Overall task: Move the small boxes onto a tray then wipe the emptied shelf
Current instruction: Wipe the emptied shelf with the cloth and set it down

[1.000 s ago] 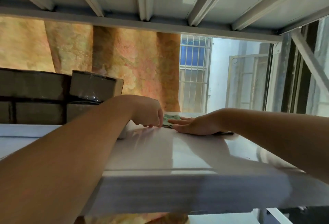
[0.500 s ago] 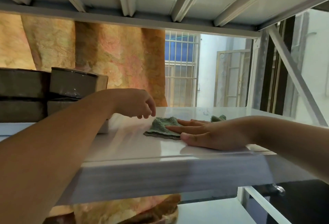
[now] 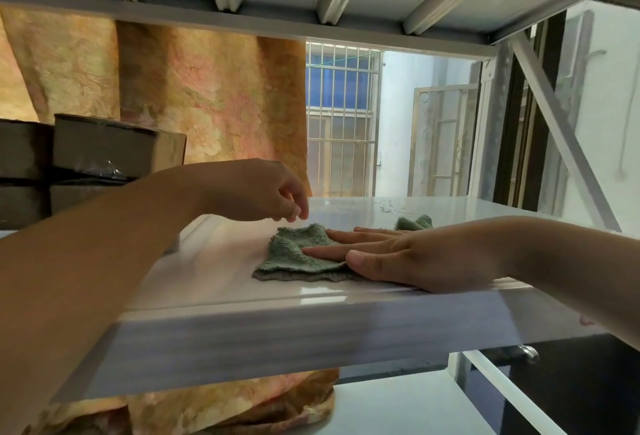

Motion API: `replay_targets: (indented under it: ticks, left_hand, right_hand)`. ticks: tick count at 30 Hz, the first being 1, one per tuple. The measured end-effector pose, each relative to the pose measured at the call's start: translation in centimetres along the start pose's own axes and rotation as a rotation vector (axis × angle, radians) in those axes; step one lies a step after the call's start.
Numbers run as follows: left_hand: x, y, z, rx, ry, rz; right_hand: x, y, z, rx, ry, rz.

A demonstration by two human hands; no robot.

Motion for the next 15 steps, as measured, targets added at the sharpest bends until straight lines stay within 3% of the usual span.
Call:
replay_targets:
  ticks: [5,10,12,15]
  left_hand:
    - [-0.4,-0.7,1.2,0.005,0.053,0.017]
    - [-0.2,-3.3,3.1,0.058,0.204,0.148]
    - [0.3,-4.6,3.8,0.088,0.149,0.172]
    - [0.4,-6.2,4.2,0.108,0.005,0.071]
  right_hand:
    - [-0.8,0.7,0.1,0.05,0.08,0.036]
    - [-2.4,2.0,1.9,0.385,0.289,0.133]
    - [-3.5,3.3,2.9,0.43,0.268,0.192]
    - [-4.6,5.4,3.8,0.461,0.271,0.216]
Point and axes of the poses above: each hand's wrist, its own y-axis towards the middle knuckle, its own x-axis out of the palm, z = x × y, the point moved 1 cm from there along y, towards the middle knuckle, and after that the axes turned 12 degrees about y, right-handed, at the moved point
